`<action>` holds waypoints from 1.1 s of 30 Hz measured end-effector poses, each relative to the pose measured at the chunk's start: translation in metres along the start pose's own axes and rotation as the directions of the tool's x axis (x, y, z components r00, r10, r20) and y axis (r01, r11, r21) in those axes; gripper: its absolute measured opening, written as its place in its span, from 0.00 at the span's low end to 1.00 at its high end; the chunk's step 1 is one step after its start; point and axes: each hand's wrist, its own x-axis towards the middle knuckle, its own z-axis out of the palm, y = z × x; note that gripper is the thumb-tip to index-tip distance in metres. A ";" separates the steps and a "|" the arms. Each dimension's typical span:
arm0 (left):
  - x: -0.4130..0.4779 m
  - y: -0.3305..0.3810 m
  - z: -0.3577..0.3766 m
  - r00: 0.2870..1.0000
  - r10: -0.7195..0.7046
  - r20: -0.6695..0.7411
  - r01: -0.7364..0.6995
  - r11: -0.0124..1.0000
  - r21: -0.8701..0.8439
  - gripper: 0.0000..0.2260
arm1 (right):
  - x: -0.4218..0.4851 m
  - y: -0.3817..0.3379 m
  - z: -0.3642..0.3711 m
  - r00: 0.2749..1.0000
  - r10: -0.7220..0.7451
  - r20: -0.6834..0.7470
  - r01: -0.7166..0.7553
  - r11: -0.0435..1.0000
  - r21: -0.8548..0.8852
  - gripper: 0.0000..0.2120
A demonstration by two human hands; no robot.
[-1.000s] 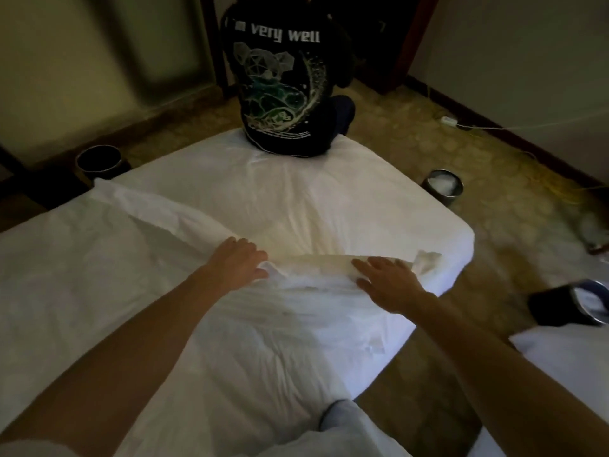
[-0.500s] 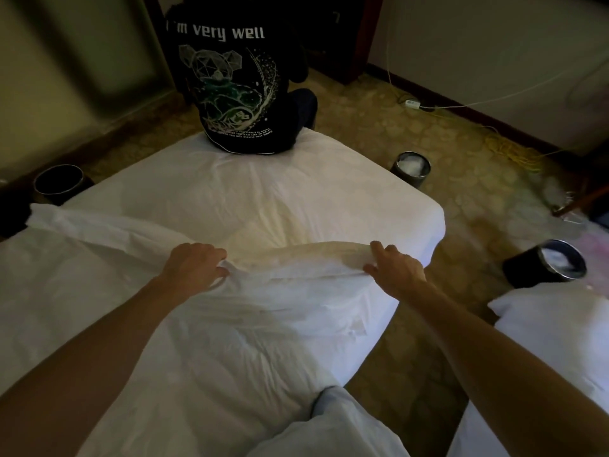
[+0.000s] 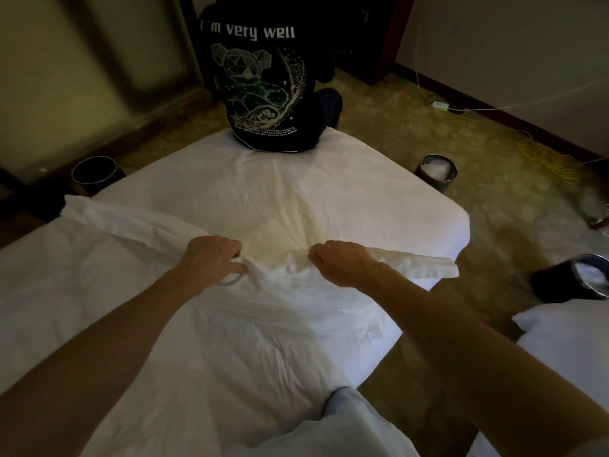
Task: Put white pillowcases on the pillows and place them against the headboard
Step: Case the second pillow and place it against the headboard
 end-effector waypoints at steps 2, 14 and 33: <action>-0.006 -0.001 -0.001 1.000 0.019 -0.019 -0.020 0.999 -0.029 0.17 | 0.012 -0.019 0.006 0.998 -0.053 -0.031 0.050 0.994 -0.094 0.17; -0.019 -0.047 0.010 0.998 -0.059 -0.006 0.059 0.993 0.103 0.34 | 0.022 -0.029 0.053 0.999 -0.041 -0.006 0.038 0.966 -0.257 0.16; -0.022 -0.111 0.029 0.998 0.063 -0.023 -0.057 0.977 0.208 0.19 | 0.018 -0.034 0.032 0.994 0.105 -0.013 -0.101 0.906 -0.411 0.13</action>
